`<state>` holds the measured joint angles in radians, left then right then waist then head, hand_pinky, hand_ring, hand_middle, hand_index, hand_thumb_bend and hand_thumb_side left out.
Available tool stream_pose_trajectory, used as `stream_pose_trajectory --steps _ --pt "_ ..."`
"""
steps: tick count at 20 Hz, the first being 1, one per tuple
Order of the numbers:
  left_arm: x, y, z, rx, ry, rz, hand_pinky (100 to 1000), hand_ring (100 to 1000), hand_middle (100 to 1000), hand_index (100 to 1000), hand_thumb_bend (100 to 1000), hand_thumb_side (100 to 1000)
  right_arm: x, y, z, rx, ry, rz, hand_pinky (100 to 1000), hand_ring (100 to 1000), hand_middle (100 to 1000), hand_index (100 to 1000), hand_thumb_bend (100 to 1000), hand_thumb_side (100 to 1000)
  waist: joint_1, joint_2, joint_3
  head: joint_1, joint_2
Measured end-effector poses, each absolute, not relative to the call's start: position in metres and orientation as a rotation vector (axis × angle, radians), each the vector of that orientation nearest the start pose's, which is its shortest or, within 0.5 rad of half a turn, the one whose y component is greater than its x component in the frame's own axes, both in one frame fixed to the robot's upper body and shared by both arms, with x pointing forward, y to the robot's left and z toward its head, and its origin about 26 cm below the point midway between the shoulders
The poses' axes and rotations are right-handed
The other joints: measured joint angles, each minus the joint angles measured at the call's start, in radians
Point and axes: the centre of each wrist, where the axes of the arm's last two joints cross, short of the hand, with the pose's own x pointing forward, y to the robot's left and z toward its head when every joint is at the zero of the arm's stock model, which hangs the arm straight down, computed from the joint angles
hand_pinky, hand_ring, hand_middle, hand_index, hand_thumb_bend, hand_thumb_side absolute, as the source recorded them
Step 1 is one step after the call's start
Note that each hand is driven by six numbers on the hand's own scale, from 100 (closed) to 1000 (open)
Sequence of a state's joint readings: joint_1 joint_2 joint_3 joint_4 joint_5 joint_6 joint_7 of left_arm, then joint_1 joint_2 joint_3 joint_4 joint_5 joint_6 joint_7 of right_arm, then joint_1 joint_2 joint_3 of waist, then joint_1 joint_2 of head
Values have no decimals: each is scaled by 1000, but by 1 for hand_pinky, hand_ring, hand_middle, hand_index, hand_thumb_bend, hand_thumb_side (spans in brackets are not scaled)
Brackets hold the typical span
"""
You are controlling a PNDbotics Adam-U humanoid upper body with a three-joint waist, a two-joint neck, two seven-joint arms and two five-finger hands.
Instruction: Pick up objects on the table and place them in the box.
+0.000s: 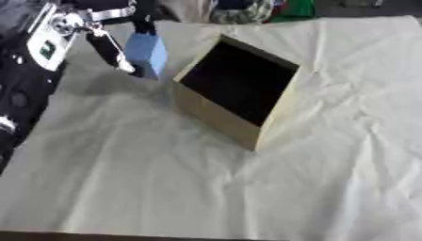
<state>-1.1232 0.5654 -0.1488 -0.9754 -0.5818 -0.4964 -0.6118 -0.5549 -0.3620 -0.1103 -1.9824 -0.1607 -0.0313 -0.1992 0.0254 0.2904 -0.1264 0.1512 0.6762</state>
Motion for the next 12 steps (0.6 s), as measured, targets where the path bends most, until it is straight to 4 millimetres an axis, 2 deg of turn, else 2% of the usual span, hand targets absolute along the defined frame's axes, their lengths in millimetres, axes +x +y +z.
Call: stream_pose_trajectory --steps 12 --pt "470 237 336 565 -1995 -1731 705 533 364 421 436 100 314 -263 288 -97 -2601 13 660 601 574 724 100 413 0 0 -21 8 -1"
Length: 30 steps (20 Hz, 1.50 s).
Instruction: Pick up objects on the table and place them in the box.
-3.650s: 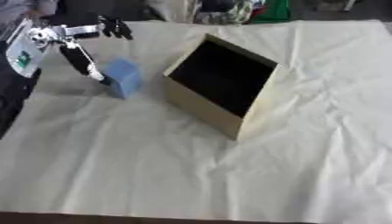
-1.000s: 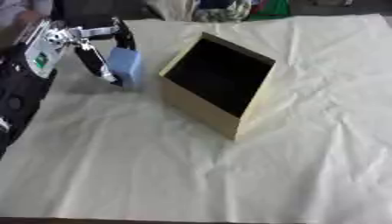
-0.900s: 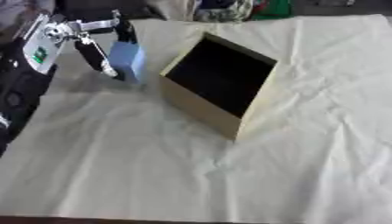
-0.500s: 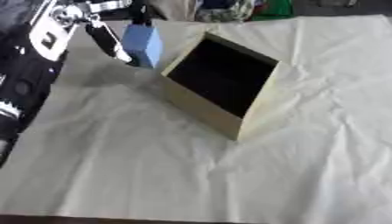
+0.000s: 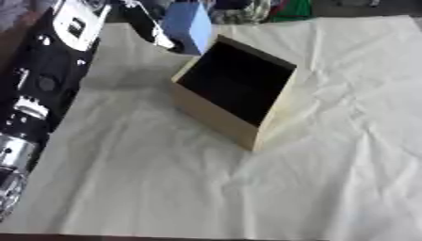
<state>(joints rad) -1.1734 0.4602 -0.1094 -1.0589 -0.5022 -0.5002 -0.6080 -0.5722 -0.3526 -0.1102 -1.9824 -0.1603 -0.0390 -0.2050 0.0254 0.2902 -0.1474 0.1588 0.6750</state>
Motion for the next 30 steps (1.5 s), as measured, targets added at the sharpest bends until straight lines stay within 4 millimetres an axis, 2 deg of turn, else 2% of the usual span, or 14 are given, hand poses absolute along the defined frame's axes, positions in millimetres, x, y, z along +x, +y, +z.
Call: stream_pose_trajectory --steps 6,13,16,20,22,24,27,30 --pt "470 208 334 -753 2594 2166 688 526 360 416 410 100 314 -261 290 -86 -2615 -3 659 602 574 723 100 411 0 0 -18 11 -9" --pt "471 172 310 -924 2539 2106 691 537 389 447 468 100 314 -259 291 -76 -2623 -13 660 601 573 723 100 420 0 1 -31 25 -18" --pt "472 162 304 -1012 2507 2096 713 572 465 532 559 100 314 -258 292 -72 -2627 -16 660 601 573 723 100 420 0 4 -35 31 -22" --pt "475 158 295 -1087 2432 2148 777 688 610 691 721 100 315 -257 293 -66 -2630 -21 660 601 573 723 100 421 0 6 -37 32 -27" --pt "476 158 290 -1108 2380 2190 797 723 655 738 759 100 315 -257 293 -66 -2630 -21 660 601 573 722 100 421 0 6 -37 32 -27" --pt "477 156 287 -1123 2322 2230 802 730 666 749 769 100 315 -257 293 -66 -2630 -22 660 601 573 723 100 421 0 6 -37 32 -27" --pt "477 156 284 -1140 2248 2275 835 778 745 842 751 100 315 -257 293 -66 -2630 -22 659 600 572 722 100 423 0 6 -37 32 -27" --pt "477 156 280 -1163 2188 2309 850 800 776 877 775 100 315 -257 293 -66 -2630 -22 659 598 572 722 100 425 0 6 -36 32 -27"
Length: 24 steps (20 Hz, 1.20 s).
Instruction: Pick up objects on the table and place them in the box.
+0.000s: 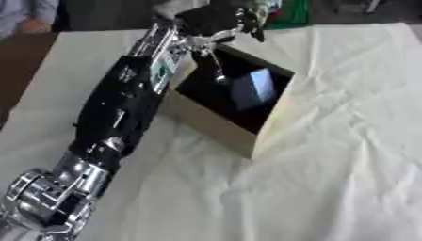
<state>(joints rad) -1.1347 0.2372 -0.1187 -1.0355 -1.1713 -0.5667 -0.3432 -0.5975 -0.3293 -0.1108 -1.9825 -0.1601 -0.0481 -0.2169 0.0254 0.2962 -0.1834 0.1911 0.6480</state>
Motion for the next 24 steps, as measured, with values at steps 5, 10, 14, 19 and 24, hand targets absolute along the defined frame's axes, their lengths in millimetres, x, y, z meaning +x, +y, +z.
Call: stream_pose_trajectory --steps 5,10,14,19,24 --pt "477 156 280 -1204 2136 2321 875 832 810 908 842 101 315 -257 293 -65 -2630 -23 658 597 571 721 100 427 0 0 2 0 0" --pt "476 157 278 -1242 2158 2286 853 807 782 875 780 100 315 -257 292 -65 -2627 -27 658 597 571 721 100 426 0 0 3 0 0" --pt "470 160 288 -1282 2320 2111 788 743 716 806 643 100 315 -258 291 -69 -2622 -30 658 598 572 721 100 421 0 0 7 -1 0" --pt "451 176 319 -1242 2734 1630 722 670 668 770 508 100 314 -259 290 -75 -2622 -41 658 599 574 722 100 415 0 0 22 -16 1" --pt "427 200 338 -1118 2958 1305 704 644 652 767 490 100 314 -260 288 -80 -2617 -44 658 601 577 722 100 407 0 -1 40 -36 5"
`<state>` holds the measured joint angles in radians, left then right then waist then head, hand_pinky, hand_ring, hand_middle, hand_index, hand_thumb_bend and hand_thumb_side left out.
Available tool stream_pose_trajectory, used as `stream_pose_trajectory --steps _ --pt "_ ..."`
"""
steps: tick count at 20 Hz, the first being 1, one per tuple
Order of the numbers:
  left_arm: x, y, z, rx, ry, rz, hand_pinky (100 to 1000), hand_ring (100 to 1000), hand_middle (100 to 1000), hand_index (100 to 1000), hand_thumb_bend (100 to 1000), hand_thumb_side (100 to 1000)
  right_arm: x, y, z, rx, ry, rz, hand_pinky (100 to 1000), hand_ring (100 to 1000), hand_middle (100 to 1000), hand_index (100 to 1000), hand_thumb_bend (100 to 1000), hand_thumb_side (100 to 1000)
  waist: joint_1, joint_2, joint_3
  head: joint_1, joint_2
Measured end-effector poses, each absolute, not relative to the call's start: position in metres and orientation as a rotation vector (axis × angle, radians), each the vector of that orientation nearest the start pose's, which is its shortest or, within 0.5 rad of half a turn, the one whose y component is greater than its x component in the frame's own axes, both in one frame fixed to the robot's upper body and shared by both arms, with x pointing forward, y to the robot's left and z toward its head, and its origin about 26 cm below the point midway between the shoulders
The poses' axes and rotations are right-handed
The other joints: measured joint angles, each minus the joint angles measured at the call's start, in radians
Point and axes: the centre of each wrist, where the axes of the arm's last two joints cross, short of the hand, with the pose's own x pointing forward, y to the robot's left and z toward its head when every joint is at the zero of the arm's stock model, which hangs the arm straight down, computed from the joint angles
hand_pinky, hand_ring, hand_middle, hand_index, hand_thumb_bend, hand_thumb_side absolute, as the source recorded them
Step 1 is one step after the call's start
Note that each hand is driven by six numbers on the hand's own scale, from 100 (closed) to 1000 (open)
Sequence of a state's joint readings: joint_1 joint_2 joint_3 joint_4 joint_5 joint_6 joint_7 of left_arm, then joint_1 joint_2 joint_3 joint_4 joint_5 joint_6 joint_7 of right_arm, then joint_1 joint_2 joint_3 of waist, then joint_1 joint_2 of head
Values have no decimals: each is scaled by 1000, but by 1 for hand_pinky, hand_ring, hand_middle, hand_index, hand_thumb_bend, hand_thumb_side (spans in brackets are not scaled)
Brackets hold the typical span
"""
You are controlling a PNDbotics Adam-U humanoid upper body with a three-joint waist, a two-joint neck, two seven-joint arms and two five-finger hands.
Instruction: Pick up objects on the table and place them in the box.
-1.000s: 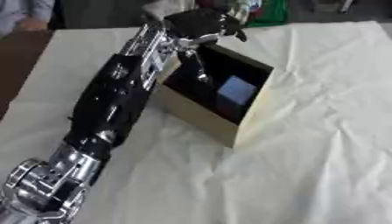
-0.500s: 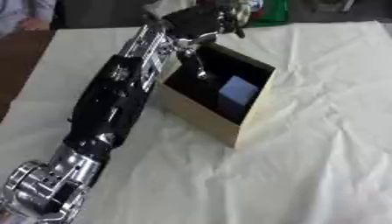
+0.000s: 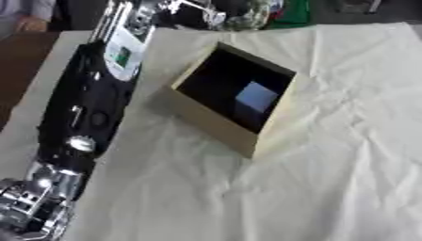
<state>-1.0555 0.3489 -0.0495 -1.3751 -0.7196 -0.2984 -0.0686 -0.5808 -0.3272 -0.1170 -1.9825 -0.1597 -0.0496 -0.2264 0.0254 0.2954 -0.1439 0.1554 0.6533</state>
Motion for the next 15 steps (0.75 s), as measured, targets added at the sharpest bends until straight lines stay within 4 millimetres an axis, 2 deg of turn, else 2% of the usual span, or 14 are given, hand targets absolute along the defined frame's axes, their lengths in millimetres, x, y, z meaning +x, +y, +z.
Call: stream_pose_trajectory --steps 7,12,15 --pt "387 247 341 -1028 3178 901 673 618 636 751 447 100 314 -262 286 -92 -2617 -58 658 603 579 723 100 401 0 -15 31 -30 14" --pt "358 279 327 -1027 3340 577 660 613 636 749 426 100 314 -265 284 -108 -2612 -67 652 602 578 724 100 406 0 -17 50 -50 15" --pt "344 290 314 -1050 3387 413 655 609 634 749 401 100 314 -266 283 -118 -2607 -77 652 602 578 724 100 405 -1 -18 59 -64 19"
